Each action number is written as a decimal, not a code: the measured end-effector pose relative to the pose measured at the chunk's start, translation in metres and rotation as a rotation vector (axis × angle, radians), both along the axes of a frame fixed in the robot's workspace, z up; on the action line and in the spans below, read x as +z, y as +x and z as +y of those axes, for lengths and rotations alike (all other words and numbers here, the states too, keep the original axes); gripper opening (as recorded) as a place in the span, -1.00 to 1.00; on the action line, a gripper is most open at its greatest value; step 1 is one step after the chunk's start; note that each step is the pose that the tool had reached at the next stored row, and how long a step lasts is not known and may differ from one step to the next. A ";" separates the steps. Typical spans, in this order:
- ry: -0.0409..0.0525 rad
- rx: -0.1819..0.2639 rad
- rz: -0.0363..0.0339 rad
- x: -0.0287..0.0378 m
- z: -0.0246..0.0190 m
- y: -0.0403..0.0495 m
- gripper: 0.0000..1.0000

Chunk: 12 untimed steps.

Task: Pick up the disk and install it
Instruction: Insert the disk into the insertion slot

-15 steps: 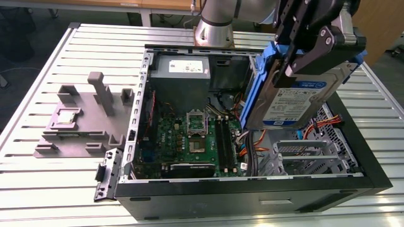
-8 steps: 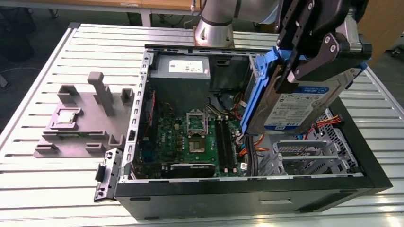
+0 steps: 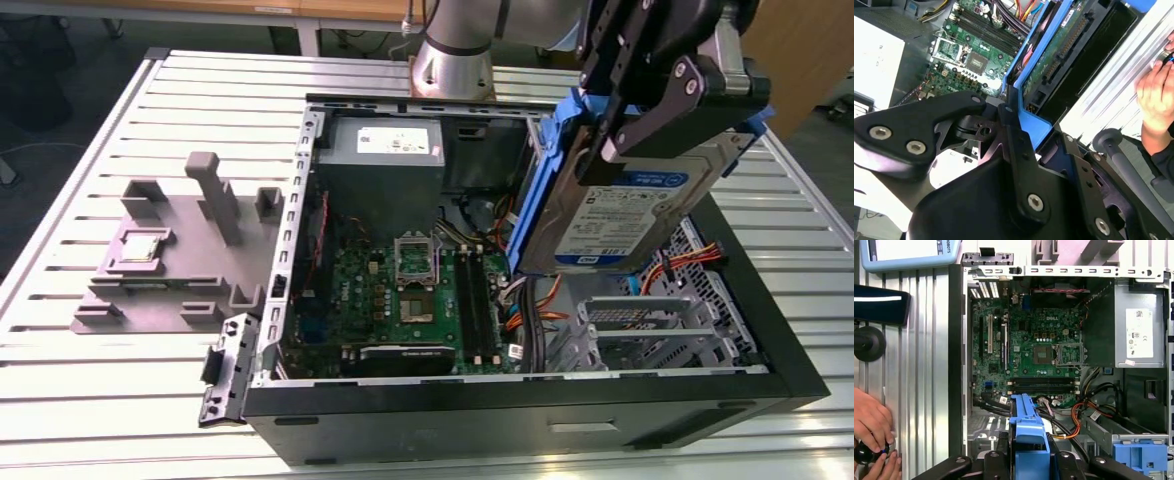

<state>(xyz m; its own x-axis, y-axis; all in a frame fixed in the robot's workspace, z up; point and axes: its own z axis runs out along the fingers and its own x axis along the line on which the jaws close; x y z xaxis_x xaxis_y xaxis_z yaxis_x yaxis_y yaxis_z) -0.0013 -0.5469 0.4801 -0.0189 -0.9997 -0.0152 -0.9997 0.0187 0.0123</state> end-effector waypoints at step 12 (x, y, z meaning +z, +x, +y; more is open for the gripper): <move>-0.0001 0.000 0.0000 0.0001 0.0037 0.0000 -0.26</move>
<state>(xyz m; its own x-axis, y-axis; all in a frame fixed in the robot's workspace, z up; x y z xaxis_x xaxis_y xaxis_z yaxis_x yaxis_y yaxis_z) -0.0013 -0.5432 0.4801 -0.0189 -0.9997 -0.0151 -0.9997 0.0187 0.0123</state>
